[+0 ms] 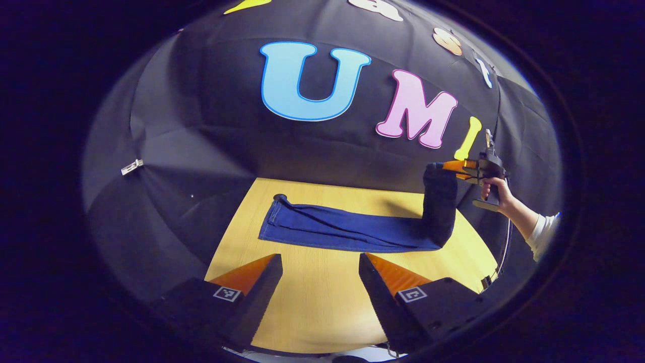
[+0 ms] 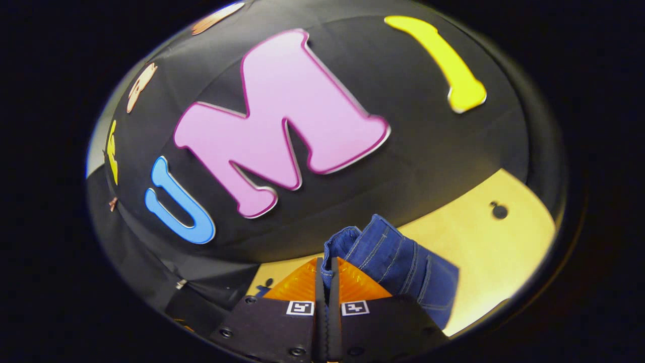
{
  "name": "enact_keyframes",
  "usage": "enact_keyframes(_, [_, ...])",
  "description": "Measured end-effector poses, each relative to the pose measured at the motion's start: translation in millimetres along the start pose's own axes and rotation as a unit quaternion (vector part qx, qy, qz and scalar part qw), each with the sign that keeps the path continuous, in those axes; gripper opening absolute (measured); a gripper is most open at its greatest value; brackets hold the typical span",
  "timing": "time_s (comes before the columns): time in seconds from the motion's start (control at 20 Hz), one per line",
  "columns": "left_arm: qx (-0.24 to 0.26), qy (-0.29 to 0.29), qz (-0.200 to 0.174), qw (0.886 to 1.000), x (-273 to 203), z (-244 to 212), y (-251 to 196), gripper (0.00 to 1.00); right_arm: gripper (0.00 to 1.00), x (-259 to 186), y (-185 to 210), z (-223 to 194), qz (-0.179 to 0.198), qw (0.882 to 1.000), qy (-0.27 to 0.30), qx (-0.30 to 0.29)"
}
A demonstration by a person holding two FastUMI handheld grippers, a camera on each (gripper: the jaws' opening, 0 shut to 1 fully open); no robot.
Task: Grasp the waist and the cuffs of the jeans and fold them to make the two legs overlap; first hold the waist and fold one-third of the jeans toward the cuffs, then hold the cuffs and fold the remaining one-third in the same direction to finish folding.
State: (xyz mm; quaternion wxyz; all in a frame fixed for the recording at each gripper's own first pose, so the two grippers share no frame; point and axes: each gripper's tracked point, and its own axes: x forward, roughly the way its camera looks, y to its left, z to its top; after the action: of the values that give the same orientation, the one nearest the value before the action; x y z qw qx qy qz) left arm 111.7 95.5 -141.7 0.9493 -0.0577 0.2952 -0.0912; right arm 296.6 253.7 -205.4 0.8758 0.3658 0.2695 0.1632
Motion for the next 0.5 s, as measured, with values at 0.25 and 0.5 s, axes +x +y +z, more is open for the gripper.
enact_keyframes(0.25, [-0.016,-0.009,0.013,1.0,4,6,6,0.97,0.05,64,23,-117,0.013,0.997,0.072,0.005])
enact_keyframes(0.5, [-0.069,0.006,0.015,0.997,40,-13,10,0.97,0.05,113,16,-256,0.006,0.988,0.152,-0.028])
